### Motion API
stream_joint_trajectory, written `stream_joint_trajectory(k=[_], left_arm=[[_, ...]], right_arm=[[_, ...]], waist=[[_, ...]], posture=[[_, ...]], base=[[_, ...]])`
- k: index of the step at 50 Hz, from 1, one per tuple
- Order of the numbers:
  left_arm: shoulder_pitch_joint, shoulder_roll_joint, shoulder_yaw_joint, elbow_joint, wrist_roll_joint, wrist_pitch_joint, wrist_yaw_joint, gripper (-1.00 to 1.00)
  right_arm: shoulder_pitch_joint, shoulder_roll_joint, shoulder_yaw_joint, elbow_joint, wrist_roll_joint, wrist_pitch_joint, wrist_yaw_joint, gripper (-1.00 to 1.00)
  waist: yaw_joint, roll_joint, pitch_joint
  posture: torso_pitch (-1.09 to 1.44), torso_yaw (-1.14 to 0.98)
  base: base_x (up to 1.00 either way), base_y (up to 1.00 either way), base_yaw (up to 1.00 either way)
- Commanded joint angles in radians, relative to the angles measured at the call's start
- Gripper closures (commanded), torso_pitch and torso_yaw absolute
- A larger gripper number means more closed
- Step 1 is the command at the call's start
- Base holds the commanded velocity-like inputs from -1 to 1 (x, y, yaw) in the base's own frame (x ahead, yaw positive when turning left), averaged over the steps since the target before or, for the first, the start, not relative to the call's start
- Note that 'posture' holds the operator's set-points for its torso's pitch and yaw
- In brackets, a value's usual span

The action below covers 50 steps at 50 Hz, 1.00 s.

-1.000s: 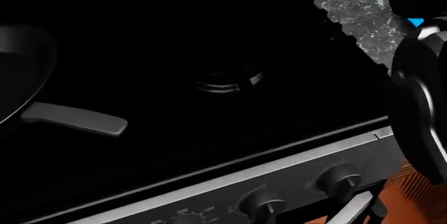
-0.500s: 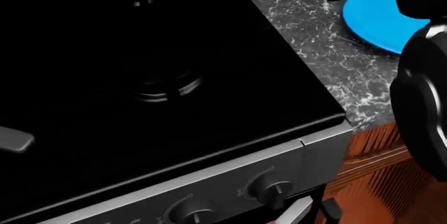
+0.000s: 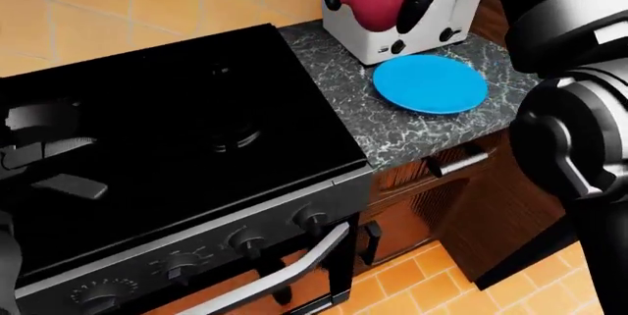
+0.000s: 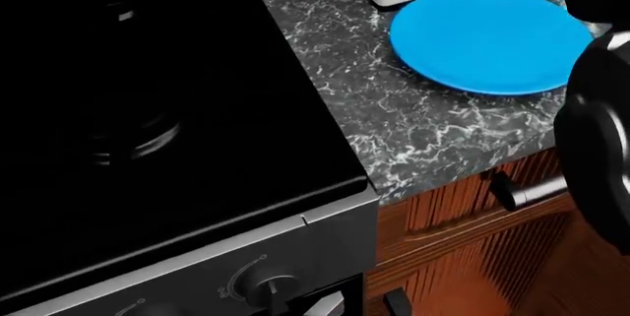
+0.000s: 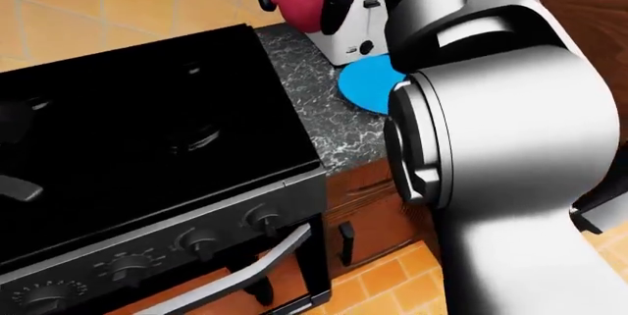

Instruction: Pick the onion from the pan and place it on the plate.

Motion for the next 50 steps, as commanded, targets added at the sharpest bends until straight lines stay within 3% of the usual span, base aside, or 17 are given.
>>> stream_joint_trajectory(k=[1, 4, 6, 7, 8, 9, 11, 15, 17, 18, 21, 27, 32, 33, 34, 37, 50], left_arm=[[-0.015, 0.02, 0.016, -0.022, 0.002, -0.03, 0.002, -1.0], [-0.014, 0.019, 0.015, -0.02, 0.005, -0.033, 0.0, -1.0], [-0.013, 0.017, 0.014, -0.02, 0.006, -0.035, 0.0, -1.0], [-0.012, 0.017, 0.014, -0.021, 0.007, -0.035, 0.0, -1.0], [-0.013, 0.018, 0.015, -0.022, 0.005, -0.034, 0.0, -1.0], [-0.013, 0.018, 0.016, -0.021, 0.005, -0.033, 0.0, -1.0], [-0.012, 0.018, 0.016, -0.022, 0.005, -0.033, 0.0, -1.0], [-0.011, 0.018, 0.018, -0.022, 0.003, -0.033, -0.001, -1.0], [-0.009, 0.018, 0.02, -0.023, 0.003, -0.033, -0.003, -1.0], [-0.009, 0.018, 0.02, -0.023, 0.003, -0.033, -0.003, -1.0], [-0.009, 0.02, 0.023, -0.025, 0.0, -0.031, -0.002, -1.0], [-0.01, 0.019, 0.021, -0.024, 0.001, -0.032, -0.001, -1.0], [-0.012, 0.02, 0.022, -0.023, -0.001, -0.031, 0.001, -1.0], [-0.011, 0.021, 0.022, -0.023, -0.001, -0.031, 0.001, -1.0], [-0.014, 0.023, 0.023, -0.023, -0.002, -0.03, 0.002, -1.0], [-0.015, 0.024, 0.022, -0.024, -0.003, -0.028, 0.005, -1.0], [-0.012, 0.021, 0.018, -0.026, 0.0, -0.032, 0.004, -1.0]], right_arm=[[-0.045, -0.003, -0.009, -0.045, 0.018, -0.012, -0.02, 1.0], [-0.046, -0.004, -0.009, -0.044, 0.018, -0.014, -0.02, 1.0], [-0.047, -0.005, -0.009, -0.043, 0.019, -0.014, -0.02, 1.0], [-0.046, -0.005, -0.01, -0.044, 0.019, -0.014, -0.02, 1.0], [-0.046, -0.006, -0.009, -0.043, 0.018, -0.015, -0.02, 1.0], [-0.047, -0.006, -0.01, -0.044, 0.019, -0.013, -0.02, 1.0], [-0.047, -0.007, -0.01, -0.044, 0.019, -0.013, -0.019, 1.0], [-0.048, -0.008, -0.01, -0.044, 0.019, -0.012, -0.02, 1.0], [-0.049, -0.007, -0.01, -0.043, 0.019, -0.012, -0.02, 1.0], [-0.049, -0.007, -0.01, -0.043, 0.019, -0.012, -0.02, 1.0], [-0.05, -0.008, -0.011, -0.044, 0.02, -0.013, -0.02, 1.0], [-0.049, -0.01, -0.012, -0.044, 0.021, -0.015, -0.02, 1.0], [-0.05, -0.008, -0.013, -0.044, 0.024, -0.013, -0.019, 1.0], [-0.05, -0.009, -0.013, -0.044, 0.024, -0.015, -0.018, 1.0], [-0.051, -0.009, -0.013, -0.044, 0.025, -0.014, -0.018, 1.0], [-0.054, -0.01, -0.015, -0.043, 0.028, -0.015, -0.018, 1.0], [-0.053, -0.013, -0.017, -0.044, 0.04, -0.017, -0.021, 1.0]], waist=[[0.004, -0.001, -0.022], [0.001, 0.036, -0.021], [-0.004, 0.087, -0.038], [0.001, 0.043, -0.029], [-0.008, 0.063, -0.032], [-0.009, 0.061, -0.036], [-0.009, 0.049, -0.045], [-0.008, 0.007, -0.034], [-0.006, -0.035, -0.04], [-0.005, -0.075, -0.051], [-0.005, -0.058, -0.035], [0.003, 0.004, -0.02], [-0.005, 0.069, -0.034], [-0.009, 0.049, -0.03], [-0.011, 0.038, -0.007], [-0.021, 0.024, -0.013], [-0.031, 0.021, -0.016]], posture=[[0.0, 0.0], [0.0, 0.0], [0.0, 0.0], [0.0, 0.0], [0.0, 0.0], [0.0, 0.0], [0.0, 0.0], [0.0, 0.0], [0.0, 0.0], [0.0, 0.0], [0.0, 0.0], [0.0, 0.0], [0.0, 0.0], [0.0, 0.0], [0.0, 0.0], [0.0, 0.0], [0.0, 0.0]], base=[[0.0, -0.27, 0.0], [0.0, -0.27, 0.0], [0.0, -0.27, 0.0], [0.0, -0.27, 0.0], [0.0, -0.27, 0.0], [0.0, -0.27, 0.0], [0.0, -0.28, 0.0], [0.0, -0.27, 0.0], [0.0, -0.27, 0.0], [0.0, -0.27, 0.0], [0.0, -0.27, 0.0], [0.0, -0.27, 0.0], [0.0, -0.16, 0.0], [0.0, -0.06, 0.0], [0.0, 0.0, 0.0], [0.0, 0.0, 0.0], [0.0, 0.0, 0.0]])
